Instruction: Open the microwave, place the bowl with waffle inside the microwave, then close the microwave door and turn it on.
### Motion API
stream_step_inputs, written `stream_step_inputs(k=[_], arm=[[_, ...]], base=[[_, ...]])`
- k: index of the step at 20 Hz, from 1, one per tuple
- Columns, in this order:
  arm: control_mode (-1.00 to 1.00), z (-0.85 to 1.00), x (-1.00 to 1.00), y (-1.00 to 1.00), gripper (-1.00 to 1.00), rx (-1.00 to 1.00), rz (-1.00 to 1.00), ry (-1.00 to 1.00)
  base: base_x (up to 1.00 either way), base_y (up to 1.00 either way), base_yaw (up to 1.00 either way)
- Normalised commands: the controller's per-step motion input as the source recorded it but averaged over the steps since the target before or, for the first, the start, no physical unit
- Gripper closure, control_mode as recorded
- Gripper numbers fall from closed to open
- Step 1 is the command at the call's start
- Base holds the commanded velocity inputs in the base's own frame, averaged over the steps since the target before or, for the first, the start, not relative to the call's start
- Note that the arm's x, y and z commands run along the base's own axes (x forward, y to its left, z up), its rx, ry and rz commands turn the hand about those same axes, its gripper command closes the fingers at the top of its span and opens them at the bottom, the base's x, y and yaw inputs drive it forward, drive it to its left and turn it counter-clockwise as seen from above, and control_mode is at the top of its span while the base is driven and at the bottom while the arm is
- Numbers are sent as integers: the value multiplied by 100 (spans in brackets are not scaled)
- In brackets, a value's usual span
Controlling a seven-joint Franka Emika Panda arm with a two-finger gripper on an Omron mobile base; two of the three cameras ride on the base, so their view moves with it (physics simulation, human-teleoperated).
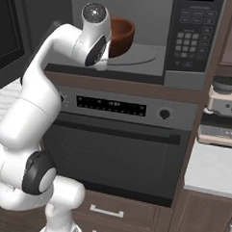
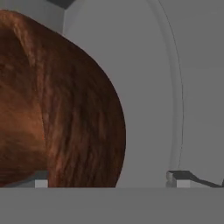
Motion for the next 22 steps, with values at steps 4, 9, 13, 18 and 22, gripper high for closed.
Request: stream_step_inputs(k=[4, 9, 13, 18, 22], arm=[[-100, 0, -28, -19, -100, 1, 0, -21], [-100, -2, -33, -16, -100, 3, 0, -20], [-100, 24, -34, 0, -100, 0, 0, -16], [-100, 16, -45, 0, -100, 0, 0, -17], [-100, 0, -95, 0, -100, -2, 2, -7]], base=[[0, 0, 0], [0, 0, 0], [0, 0, 0], [0, 0, 0], [0, 0, 0]])
